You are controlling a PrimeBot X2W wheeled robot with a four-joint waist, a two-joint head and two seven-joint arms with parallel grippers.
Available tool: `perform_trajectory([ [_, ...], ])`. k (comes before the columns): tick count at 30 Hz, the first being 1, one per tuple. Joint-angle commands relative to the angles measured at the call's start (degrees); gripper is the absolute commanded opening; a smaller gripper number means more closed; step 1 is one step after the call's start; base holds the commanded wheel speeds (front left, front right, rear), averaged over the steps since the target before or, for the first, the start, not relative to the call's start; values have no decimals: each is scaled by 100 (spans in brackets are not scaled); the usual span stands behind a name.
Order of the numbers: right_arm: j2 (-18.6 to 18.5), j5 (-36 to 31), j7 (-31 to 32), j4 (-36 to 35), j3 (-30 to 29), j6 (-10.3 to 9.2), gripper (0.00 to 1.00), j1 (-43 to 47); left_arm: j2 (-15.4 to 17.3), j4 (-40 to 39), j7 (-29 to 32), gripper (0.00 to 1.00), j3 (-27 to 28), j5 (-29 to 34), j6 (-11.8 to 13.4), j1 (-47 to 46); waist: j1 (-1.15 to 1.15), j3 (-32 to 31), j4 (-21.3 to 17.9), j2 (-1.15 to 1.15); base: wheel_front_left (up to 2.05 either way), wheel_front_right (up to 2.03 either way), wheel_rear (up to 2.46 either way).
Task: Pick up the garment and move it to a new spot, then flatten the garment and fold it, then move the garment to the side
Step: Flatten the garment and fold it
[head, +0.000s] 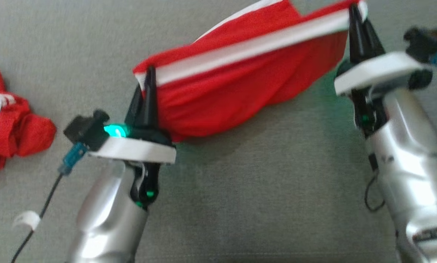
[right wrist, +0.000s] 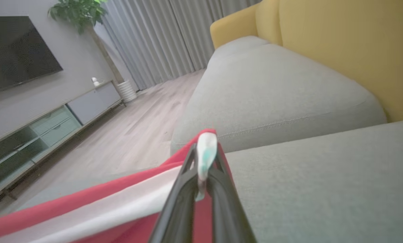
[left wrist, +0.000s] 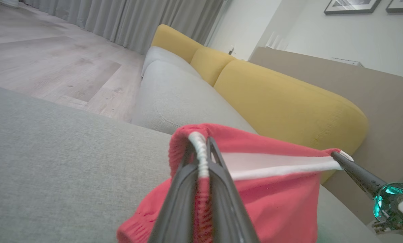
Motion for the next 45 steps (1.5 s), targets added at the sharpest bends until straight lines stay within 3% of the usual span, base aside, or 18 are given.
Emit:
perform_trajectory([
  [1, 22, -112, 30, 122, 151, -5, 0, -446, 77, -72, -37, 0, 152, -68, 10, -341, -2, 438, 301, 0, 0, 0, 0],
  [13, 133, -827, -266, 1566, 191, -5, 2, -1856, 77, 178, -37, 0, -30, -291, 10, -1051, -2, 988, 511, 0, 0, 0, 0],
  [14, 155, -859, -293, 1649, 178, -5, 44, -1917, 77, 191, -37, 0, -28, -299, 16, -1067, -2, 996, 514, 0, 0, 0, 0],
  [15, 181, -879, -313, 1709, 204, -5, 100, -1961, 77, 207, -37, 29, -32, -312, 31, -1069, -2, 1001, 516, 0, 0, 0, 0],
  [16, 203, -870, -333, 1740, 195, -5, 100, -1994, 77, 230, -37, 50, -48, -313, 47, -1061, -2, 1002, 516, 0, 0, 0, 0],
  [17, 218, -873, -349, 1751, 195, -5, 100, -2020, 77, 257, -37, 79, -61, -313, 71, -1045, -2, 1001, 513, 0, 0, 0, 0],
  [18, 226, -886, -360, 1754, 193, -5, 100, -2035, 76, 295, -37, 100, -64, -333, 100, -1016, -2, 991, 504, 0, 0, 0, 0],
  [25, 43, -1210, -374, 1566, 126, -5, 100, -1645, 76, 422, -37, 100, 55, -154, 313, -675, -2, 825, 428, 0, 0, 0, 0],
  [31, -84, -1525, -290, 2314, 172, -5, 100, -1237, 76, 341, -37, 100, 200, 65, 460, -296, -2, 658, 414, 0, 0, 0, 0],
  [36, 72, -1285, -23, 2743, 372, -5, 100, -1127, 76, 262, -37, 100, 290, 172, 530, -57, -2, 580, 450, 0, 0, 0, 0],
  [45, 75, -927, -281, 2618, 565, -5, 100, -1215, 76, 193, -37, 100, 328, 264, 551, 57, -2, 527, 526, 0, 0, 0, 0],
])
